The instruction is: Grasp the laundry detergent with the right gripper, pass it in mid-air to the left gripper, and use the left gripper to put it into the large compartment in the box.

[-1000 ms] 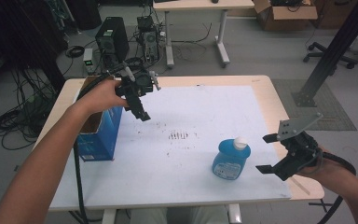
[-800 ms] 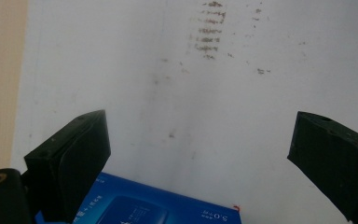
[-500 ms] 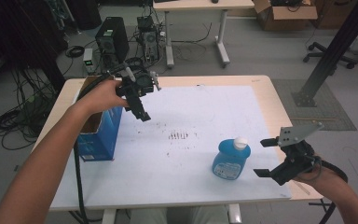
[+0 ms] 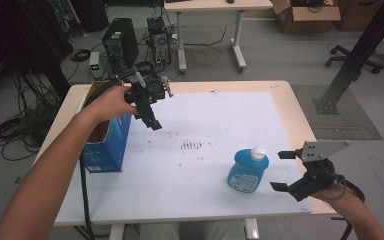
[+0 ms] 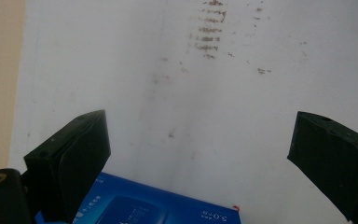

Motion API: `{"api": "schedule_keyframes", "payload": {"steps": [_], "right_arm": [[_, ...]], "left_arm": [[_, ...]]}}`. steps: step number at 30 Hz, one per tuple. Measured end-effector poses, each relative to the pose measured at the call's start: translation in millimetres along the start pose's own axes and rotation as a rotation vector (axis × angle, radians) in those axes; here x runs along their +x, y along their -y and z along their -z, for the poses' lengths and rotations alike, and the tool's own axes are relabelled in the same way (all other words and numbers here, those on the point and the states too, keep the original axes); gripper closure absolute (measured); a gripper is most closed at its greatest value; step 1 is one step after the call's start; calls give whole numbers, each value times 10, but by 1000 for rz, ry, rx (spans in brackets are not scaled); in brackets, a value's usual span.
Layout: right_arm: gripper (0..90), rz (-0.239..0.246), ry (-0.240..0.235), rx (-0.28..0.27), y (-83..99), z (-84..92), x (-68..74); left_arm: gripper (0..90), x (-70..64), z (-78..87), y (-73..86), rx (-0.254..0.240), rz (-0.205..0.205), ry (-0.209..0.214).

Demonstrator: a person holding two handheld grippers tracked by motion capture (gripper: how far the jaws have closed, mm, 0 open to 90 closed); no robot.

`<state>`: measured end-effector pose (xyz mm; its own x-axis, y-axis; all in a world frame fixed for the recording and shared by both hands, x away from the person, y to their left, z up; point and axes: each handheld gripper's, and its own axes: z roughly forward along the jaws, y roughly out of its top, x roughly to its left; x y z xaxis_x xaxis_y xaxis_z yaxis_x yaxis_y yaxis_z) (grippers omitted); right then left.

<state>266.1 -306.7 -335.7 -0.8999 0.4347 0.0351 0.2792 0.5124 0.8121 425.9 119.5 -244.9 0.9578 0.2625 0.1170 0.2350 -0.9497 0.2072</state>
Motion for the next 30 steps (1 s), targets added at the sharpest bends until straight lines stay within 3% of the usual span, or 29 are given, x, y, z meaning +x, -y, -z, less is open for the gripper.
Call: {"api": "schedule_keyframes", "payload": {"steps": [18, 30], "right_arm": [[12, -25, -2, -99, 246, -123, -24], [11, -34, -6, -127, 342, -181, -20]], "left_arm": [[58, 2, -1, -3, 4, 4, 0], [57, 7, 5, 6, 6, 8, -6]]}}
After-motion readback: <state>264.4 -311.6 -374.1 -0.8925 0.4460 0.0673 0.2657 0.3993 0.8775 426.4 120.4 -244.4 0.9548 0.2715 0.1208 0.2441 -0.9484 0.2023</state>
